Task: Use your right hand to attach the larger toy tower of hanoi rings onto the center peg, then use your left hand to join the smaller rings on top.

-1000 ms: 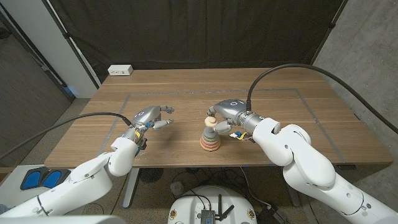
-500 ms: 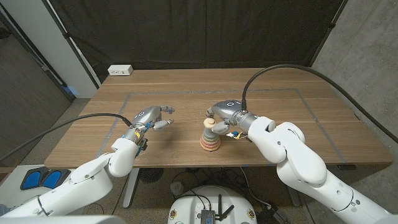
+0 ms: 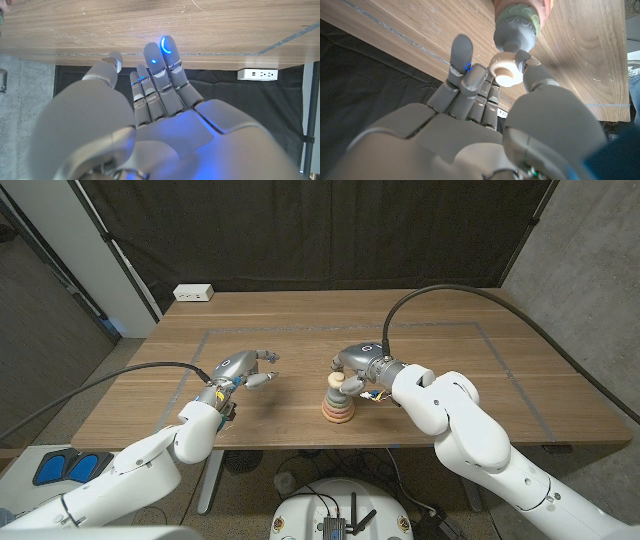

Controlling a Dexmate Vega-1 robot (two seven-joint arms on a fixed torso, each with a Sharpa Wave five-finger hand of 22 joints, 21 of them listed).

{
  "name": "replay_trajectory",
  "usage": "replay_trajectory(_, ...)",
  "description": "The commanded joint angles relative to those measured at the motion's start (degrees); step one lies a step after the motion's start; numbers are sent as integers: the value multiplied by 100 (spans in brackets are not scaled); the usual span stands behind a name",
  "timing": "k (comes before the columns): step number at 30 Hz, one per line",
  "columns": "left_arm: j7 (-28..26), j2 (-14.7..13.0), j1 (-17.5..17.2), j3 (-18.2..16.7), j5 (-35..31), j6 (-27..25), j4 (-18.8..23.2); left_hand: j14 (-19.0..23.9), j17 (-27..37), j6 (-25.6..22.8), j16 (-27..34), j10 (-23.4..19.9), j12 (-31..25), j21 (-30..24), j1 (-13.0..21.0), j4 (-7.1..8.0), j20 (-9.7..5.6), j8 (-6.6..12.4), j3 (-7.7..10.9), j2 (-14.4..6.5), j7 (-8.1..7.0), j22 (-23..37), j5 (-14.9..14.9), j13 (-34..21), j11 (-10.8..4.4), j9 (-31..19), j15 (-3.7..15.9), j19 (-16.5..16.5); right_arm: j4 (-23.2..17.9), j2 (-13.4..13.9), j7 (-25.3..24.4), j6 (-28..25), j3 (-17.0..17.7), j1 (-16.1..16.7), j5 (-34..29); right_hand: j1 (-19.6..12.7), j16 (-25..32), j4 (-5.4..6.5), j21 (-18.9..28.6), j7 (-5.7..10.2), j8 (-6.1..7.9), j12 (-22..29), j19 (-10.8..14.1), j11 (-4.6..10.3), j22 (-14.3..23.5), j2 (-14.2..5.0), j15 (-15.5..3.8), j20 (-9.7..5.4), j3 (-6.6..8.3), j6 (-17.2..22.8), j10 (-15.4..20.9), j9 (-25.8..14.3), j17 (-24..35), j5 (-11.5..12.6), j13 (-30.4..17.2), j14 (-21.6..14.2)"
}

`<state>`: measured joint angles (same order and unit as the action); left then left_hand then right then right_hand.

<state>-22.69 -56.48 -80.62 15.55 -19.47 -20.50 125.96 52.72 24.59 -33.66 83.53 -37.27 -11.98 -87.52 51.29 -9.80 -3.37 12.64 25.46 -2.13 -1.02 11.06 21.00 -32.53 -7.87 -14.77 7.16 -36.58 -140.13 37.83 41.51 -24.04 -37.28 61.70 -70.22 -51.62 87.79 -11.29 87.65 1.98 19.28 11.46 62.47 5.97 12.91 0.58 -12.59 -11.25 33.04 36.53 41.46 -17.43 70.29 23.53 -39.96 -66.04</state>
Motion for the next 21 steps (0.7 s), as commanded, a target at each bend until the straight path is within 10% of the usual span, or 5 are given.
replay_trajectory(1,-6,-16,-36,-62,29,-100,37,73,18,-68,43,-24,7,-30,0,7,-835,-11,22,44,7,14,-8,-13,-4,-25,544,-53,210,-83,186,33,-74,-208,199,-390,35,158,-26,35,15,25,29,45,16,-401,14,-144,207,44,103,-83,9,39,-36,-42)
replay_trajectory(21,24,-59,-88,-117,59,-191,82,67,9,-82,35,-27,6,-33,1,8,-834,-15,41,35,12,15,-10,-27,-6,-29,544,-56,283,14,68,-21,-213,-258,255,-411,29,154,-21,39,8,26,26,58,18,-418,13,-143,219,49,103,-99,12,69,-48,-33)
